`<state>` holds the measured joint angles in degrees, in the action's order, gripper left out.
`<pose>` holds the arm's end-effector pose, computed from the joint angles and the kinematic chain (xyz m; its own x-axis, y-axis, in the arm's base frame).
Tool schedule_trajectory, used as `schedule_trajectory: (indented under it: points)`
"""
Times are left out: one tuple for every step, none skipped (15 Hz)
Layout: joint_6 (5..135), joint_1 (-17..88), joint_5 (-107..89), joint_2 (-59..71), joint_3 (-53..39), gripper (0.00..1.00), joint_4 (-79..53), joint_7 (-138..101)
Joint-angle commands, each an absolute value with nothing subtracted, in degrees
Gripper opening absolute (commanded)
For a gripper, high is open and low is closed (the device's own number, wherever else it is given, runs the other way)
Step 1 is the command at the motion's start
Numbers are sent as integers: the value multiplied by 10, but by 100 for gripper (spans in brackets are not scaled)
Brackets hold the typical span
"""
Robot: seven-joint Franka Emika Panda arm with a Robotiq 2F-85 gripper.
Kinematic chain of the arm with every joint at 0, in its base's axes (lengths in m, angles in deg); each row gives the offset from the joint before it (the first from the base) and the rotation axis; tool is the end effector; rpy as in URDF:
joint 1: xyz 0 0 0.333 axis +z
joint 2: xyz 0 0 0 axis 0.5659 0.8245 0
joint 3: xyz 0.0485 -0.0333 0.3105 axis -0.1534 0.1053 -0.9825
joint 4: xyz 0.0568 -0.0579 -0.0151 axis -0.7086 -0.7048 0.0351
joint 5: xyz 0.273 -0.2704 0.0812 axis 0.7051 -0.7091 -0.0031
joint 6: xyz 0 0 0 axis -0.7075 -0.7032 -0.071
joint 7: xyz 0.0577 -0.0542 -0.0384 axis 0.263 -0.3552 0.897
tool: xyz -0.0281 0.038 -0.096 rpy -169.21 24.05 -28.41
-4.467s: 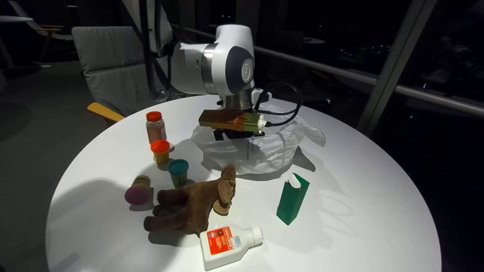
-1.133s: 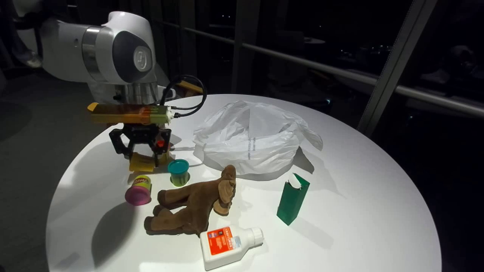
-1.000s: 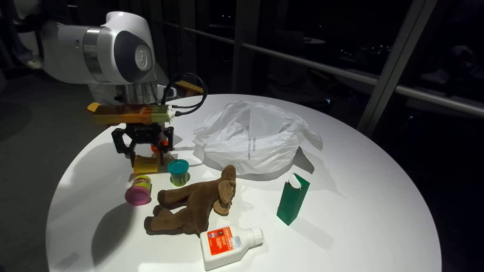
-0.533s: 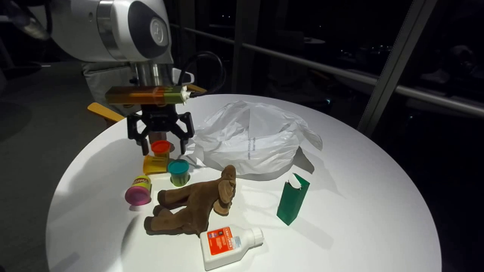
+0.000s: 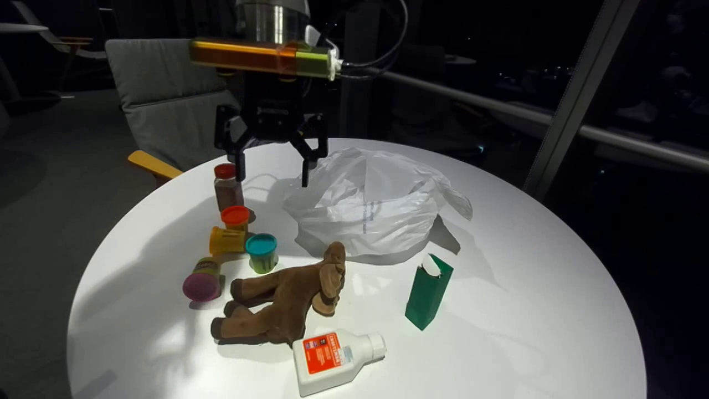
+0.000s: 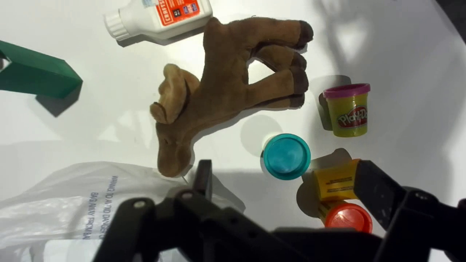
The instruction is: Take everything out of the plastic bag
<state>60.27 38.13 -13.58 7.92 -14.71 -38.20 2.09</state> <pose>0.5634 0.0687 0.2619 0.8625 0.4560 -0.2193 0.4694 -0.8829 0.0101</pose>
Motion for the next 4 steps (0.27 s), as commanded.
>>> schedule_trajectory:
  points:
    - [608, 339, -57, 15, -160, 100, -433, 92]
    - [601, 359, -97, 53, -151, 100, -398, 56]
    - [601, 352, -82, 43, -151, 100, -407, 70]
    - [601, 348, -74, 36, -150, 100, -413, 77]
